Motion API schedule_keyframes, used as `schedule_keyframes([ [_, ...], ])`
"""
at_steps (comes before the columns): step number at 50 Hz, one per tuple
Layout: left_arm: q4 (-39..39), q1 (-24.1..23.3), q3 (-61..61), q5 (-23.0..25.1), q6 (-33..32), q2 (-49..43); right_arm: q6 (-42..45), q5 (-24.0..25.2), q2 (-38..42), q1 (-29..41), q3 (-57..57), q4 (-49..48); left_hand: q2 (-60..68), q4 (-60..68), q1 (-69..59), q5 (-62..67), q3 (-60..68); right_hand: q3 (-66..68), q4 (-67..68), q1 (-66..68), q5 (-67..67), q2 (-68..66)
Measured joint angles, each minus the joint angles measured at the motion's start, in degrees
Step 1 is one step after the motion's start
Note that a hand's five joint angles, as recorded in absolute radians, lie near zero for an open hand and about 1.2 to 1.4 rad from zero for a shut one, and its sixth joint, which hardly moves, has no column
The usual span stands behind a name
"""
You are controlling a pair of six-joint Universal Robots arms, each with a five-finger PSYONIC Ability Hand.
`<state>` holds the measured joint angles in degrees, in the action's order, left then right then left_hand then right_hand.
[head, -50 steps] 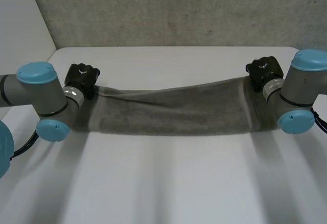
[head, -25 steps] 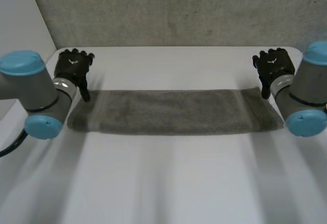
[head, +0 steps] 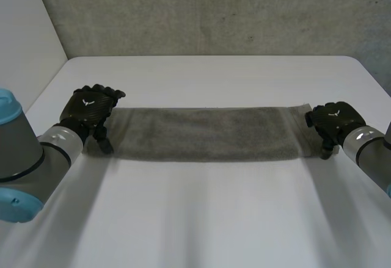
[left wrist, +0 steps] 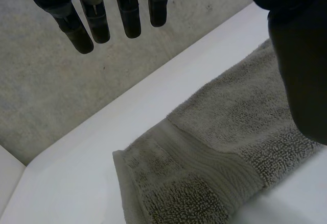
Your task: Fold the towel.
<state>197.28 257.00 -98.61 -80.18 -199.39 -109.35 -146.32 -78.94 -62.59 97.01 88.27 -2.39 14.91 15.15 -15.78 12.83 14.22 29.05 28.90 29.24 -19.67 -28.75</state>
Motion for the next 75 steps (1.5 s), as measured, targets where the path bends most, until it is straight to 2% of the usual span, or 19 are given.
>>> schedule_keyframes([
  [6,2.3,-0.2,-1.8,-0.1,0.1,1.0,0.2,1.3,3.2,-1.4,-0.1,-3.5,0.0,0.0,0.0,0.0,0.0,2.7,2.9,2.8,-2.6,-2.7],
  [9,2.8,-0.3,-2.0,-0.2,0.1,1.1,0.5,1.4,4.8,-1.5,-0.7,-4.6,0.0,0.0,0.0,0.0,0.0,8.7,8.9,8.6,-8.5,-8.9],
  [19,3.1,-0.7,-1.9,-0.2,0.1,0.9,0.8,1.0,8.4,-1.3,-3.3,-4.9,0.0,0.0,0.0,0.0,0.0,16.4,16.5,16.0,-15.8,-16.5],
  [23,3.2,-0.8,-1.9,-0.3,0.2,0.9,0.8,0.8,9.4,-1.4,-4.3,-4.9,0.0,0.0,0.0,0.0,0.0,32.4,32.6,32.5,-31.4,-33.1],
  [29,3.7,-0.7,-2.0,-0.3,0.4,0.9,0.9,0.7,10.1,-1.7,-5.3,-5.0,0.0,0.0,0.0,0.0,0.0,39.7,40.5,40.4,-39.6,-39.9],
  [31,3.8,-0.7,-2.0,-0.3,0.4,0.9,0.9,0.6,10.3,-1.9,-5.4,-5.0,0.0,0.0,0.0,0.0,0.0,46.3,46.8,46.4,-46.1,-45.7],
  [44,3.8,-0.5,-2.2,-0.5,0.4,1.2,2.0,-1.1,10.1,-6.0,-6.0,-4.5,0.0,0.0,0.0,0.0,0.0,47.6,48.1,46.8,-46.9,-45.9],
  [53,3.7,-0.1,-2.5,-0.5,1.0,3.3,11.8,-3.3,7.9,-15.2,-8.4,-2.1,0.0,0.0,0.0,0.0,0.0,47.7,48.1,47.0,-46.9,-45.9],
  [60,3.8,0.0,-2.2,-0.5,1.8,4.1,14.4,-3.8,5.5,-17.1,-13.2,0.1,0.0,0.0,0.0,0.0,0.0,47.7,48.1,47.0,-46.9,-45.9],
  [63,3.8,0.0,-1.9,-0.5,1.9,4.2,12.4,-3.8,3.5,-15.0,-15.3,0.6,0.0,0.0,0.0,0.0,0.0,47.8,48.1,47.1,-46.9,-45.9],
  [66,3.8,-0.3,-1.3,-0.6,1.9,4.2,9.0,-3.6,1.1,-9.0,-17.6,0.5,0.0,0.0,0.0,0.0,0.0,47.8,48.2,47.2,-46.9,-45.9],
  [71,3.8,-0.9,0.0,-0.8,2.0,4.0,4.9,-3.4,-0.5,4.0,-20.1,-1.4,0.0,0.0,0.0,0.0,0.0,47.8,48.2,47.2,-46.9,-46.2],
  [74,3.8,-1.7,0.9,-0.9,2.6,4.0,4.1,-3.3,1.2,14.5,-20.6,-4.5,0.0,0.0,0.0,0.0,0.0,47.8,48.3,47.3,-46.9,-46.5],
  [75,3.8,-1.8,1.0,-0.9,2.7,4.0,4.0,-3.3,1.5,15.9,-20.6,-5.0,0.0,0.0,0.0,0.0,0.0,47.8,48.3,47.3,-46.9,-46.5],
])
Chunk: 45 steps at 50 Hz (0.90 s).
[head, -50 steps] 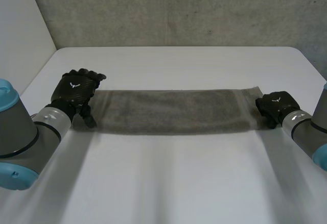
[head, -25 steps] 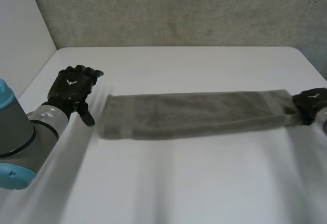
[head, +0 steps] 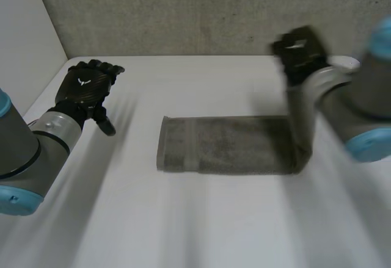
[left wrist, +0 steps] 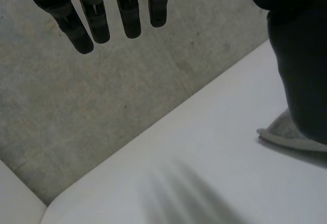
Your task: Fold the towel.
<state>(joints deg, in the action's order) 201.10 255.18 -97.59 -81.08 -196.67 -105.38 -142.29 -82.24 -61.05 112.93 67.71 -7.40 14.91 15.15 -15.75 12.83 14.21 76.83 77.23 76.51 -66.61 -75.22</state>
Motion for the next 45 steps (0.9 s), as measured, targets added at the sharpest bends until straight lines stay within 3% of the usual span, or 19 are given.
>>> schedule_keyframes([
  [6,0.0,-1.6,0.7,-0.1,1.5,-0.3,0.3,1.1,7.1,15.3,0.6,-5.0,0.0,0.0,0.0,0.0,0.0,0.2,0.0,0.0,0.0,0.0],
  [12,0.0,-2.5,0.7,-0.1,1.8,-0.8,0.5,3.4,12.0,20.6,1.2,-5.7,0.0,0.0,0.0,0.0,0.0,-1.6,-2.1,-1.8,1.3,1.6],
  [17,0.1,-2.9,0.7,-0.1,1.9,-1.7,0.4,5.7,13.8,21.3,2.0,-5.2,0.0,0.0,0.0,0.0,0.0,-40.9,-41.1,-42.0,41.8,40.3],
  [18,0.1,-3.0,0.7,-0.1,1.9,-1.9,0.3,5.9,13.8,21.1,2.4,-5.1,0.0,0.0,0.0,0.0,0.0,-52.0,-52.6,-53.3,53.7,51.6],
  [21,0.3,-3.2,0.8,-0.2,1.8,-2.4,-0.3,6.1,12.8,20.5,3.3,-4.8,0.0,0.0,0.0,0.0,0.0,-61.6,-62.1,-61.6,63.4,60.5],
  [34,0.9,-5.2,1.8,-1.3,1.8,-4.0,-11.8,5.8,-2.3,6.6,16.2,-2.0,0.0,0.0,0.0,0.0,0.0,-62.6,-62.3,-63.3,63.4,60.8],
  [45,1.1,-6.1,1.6,-1.3,1.8,-4.8,-8.8,6.6,-3.7,-4.7,29.9,-3.0,0.0,0.0,0.0,0.0,0.0,-56.6,-56.8,-56.0,55.2,55.3],
])
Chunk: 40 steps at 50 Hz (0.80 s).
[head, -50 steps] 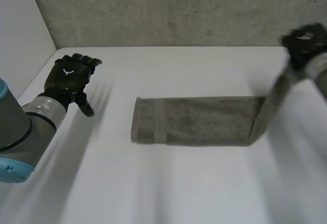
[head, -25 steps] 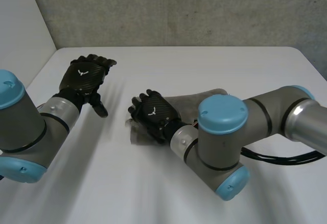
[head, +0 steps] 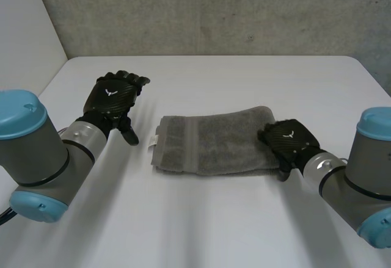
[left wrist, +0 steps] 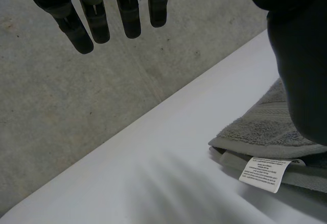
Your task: Fold the towel.
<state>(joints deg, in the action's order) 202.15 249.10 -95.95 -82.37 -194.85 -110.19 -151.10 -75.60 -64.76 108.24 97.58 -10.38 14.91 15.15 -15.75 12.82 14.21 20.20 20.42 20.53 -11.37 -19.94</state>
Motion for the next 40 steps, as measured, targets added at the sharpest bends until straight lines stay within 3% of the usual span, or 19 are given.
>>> schedule_keyframes([
  [5,0.1,-0.2,0.0,0.0,0.0,-0.2,2.9,-0.3,0.7,-1.7,1.8,-3.2,0.0,0.0,0.0,0.0,0.0,20.3,20.1,20.0,-19.6,-20.8],
  [8,0.1,-0.3,-0.1,0.0,0.0,-0.3,3.9,-0.5,1.5,-1.9,1.4,-4.4,0.0,0.0,0.0,0.0,0.0,44.8,44.6,44.5,-43.7,-45.7],
  [11,0.1,-0.4,-0.2,-0.1,0.0,-0.3,4.1,-0.8,2.4,-1.6,0.1,-4.9,0.0,0.0,0.0,0.0,0.0,55.8,55.8,51.7,-54.3,-55.5],
  [17,0.0,-0.6,-0.4,-0.1,0.0,0.0,3.5,-2.3,2.5,-0.1,-4.2,-4.8,0.0,0.0,0.0,0.0,0.0,56.5,56.6,52.5,-54.6,-55.5],
  [24,0.0,-0.6,-0.1,-0.7,0.1,0.5,3.1,-2.6,3.2,10.2,-14.3,-3.7,0.0,0.0,0.0,0.0,0.0,56.6,56.6,53.0,-54.6,-55.5],
  [34,0.0,-0.1,0.7,-4.8,0.5,1.7,2.0,2.7,15.1,24.2,-29.2,-0.7,0.0,0.0,0.2,0.0,0.0,56.6,56.6,53.3,-54.6,-55.5],
  [40,0.1,0.2,0.9,-5.6,2.2,2.1,0.1,4.3,20.6,27.3,-32.5,0.8,0.0,0.0,0.2,0.0,0.0,55.6,56.0,52.3,-54.0,-54.5],
])
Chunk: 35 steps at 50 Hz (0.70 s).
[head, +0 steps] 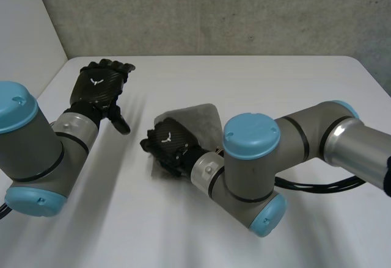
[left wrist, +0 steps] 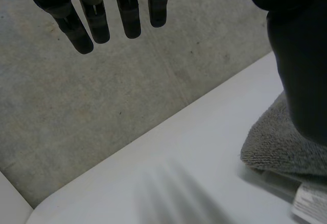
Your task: Fold the towel.
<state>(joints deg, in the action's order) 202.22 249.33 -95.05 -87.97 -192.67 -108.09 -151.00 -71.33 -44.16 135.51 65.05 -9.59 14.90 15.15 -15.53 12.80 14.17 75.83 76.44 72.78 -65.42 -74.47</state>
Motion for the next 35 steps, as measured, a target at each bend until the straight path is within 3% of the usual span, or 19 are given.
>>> schedule_keyframes([
  [3,0.0,0.0,0.2,0.0,1.0,0.0,-0.9,-0.5,0.2,0.1,0.2,0.3,0.0,0.0,0.0,0.0,0.0,-19.4,-20.0,-19.3,20.5,19.8],
  [5,0.0,-0.1,0.4,0.0,2.0,0.0,-2.4,-1.3,-0.6,-0.1,1.1,0.4,0.0,0.0,0.0,0.0,0.0,-40.8,-41.3,-41.0,41.9,39.7],
  [9,0.1,-0.4,1.1,0.0,3.5,-0.1,-6.3,-2.8,-4.2,-0.6,3.3,0.3,0.0,0.0,0.0,0.0,0.0,-60.0,-60.8,-57.0,61.7,58.9],
  [17,-0.2,-2.3,4.0,0.0,8.4,-1.2,-17.8,-5.4,-15.9,-6.3,10.0,-0.3,0.0,0.0,0.0,0.0,0.0,-61.6,-61.6,-59.4,62.2,60.2],
  [21,-0.5,-4.5,5.8,0.0,10.2,-3.8,-20.6,-5.7,-17.8,-10.0,11.6,-0.1,0.0,0.0,0.0,0.0,0.0,-61.6,-61.6,-59.4,62.2,60.2],
  [35,-2.5,-10.7,8.6,-2.1,9.9,-16.9,-22.9,-5.6,-6.6,-13.6,6.8,3.2,0.0,0.0,0.0,0.0,0.0,-61.6,-61.6,-59.6,62.2,60.2],
])
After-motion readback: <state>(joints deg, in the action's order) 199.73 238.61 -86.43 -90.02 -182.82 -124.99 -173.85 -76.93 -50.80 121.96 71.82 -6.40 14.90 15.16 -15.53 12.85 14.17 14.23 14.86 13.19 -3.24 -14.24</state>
